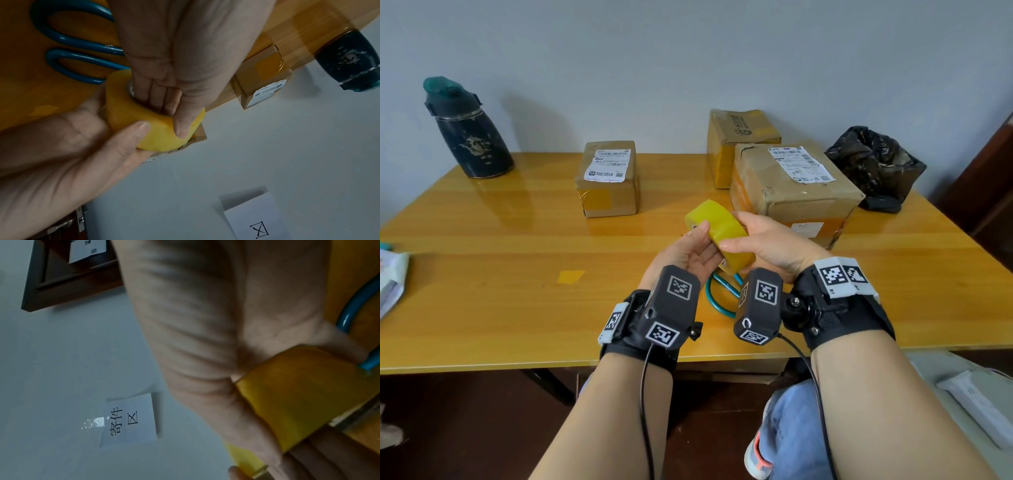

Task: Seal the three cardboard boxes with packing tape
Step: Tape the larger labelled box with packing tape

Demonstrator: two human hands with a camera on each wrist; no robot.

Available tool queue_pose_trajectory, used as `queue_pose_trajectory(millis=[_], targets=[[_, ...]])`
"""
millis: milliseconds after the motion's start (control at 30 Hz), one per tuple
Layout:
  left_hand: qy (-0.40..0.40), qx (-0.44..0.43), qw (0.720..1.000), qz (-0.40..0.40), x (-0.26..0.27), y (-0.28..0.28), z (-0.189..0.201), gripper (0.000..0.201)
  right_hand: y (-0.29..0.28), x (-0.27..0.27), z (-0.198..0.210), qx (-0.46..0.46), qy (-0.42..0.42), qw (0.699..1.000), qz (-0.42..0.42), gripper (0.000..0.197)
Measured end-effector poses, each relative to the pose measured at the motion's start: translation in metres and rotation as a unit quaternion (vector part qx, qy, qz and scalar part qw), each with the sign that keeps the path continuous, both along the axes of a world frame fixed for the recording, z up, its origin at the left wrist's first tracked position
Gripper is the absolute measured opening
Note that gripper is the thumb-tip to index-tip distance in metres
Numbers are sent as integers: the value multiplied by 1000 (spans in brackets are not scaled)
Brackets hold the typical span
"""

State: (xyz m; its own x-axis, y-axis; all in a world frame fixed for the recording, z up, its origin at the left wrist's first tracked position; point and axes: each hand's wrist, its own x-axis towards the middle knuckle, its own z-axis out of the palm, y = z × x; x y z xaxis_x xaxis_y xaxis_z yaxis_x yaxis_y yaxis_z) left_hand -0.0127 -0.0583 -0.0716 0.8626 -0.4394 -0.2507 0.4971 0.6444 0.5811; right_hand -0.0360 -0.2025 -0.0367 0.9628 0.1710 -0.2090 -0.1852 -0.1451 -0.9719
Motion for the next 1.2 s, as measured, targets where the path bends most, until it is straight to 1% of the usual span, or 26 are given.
queue_pose_trajectory(millis=[100, 167, 333, 467, 633, 700, 800, 900, 1100, 1133, 1200], targets=[[1, 1, 1000, 2, 0, -2, 4, 15, 3, -2, 2, -21, -4, 1000, -16, 48], [5, -2, 1000, 5, 0, -2, 5, 13, 5, -4, 1, -27, -14, 999, -23, 51], [2, 7, 1000, 1, 0, 0, 9, 11, 5, -10, -3, 16, -13, 1000, -11, 57], [-8, 17, 1000, 2, 0, -2, 11, 12, 7, -10, 0, 39, -15, 999, -27, 44], [-8, 13, 1000, 2, -1, -2, 12, 12, 7, -10, -2, 54, -16, 998, -32, 56], [-9, 16, 1000, 2, -1, -2, 11, 11, 6, -11, -4, 61, -15, 998, -30, 57], [-11, 22, 1000, -1, -1, -2, 11, 10, 5, -11, -5, 81, -8, 996, -43, 55], [-8, 24, 1000, 1, -1, -3, 11, 9, 5, -10, -6, 68, -17, 996, -55, 52], [-9, 18, 1000, 0, -2, -1, 12, 10, 5, -11, -10, 71, -32, 996, -39, 57], [-10, 20, 1000, 0, -2, -1, 13, 10, 5, -11, -10, 74, -30, 996, -39, 57], [-10, 26, 1000, 1, -2, -1, 14, 9, 6, -11, -9, 81, -26, 995, -49, 49]])
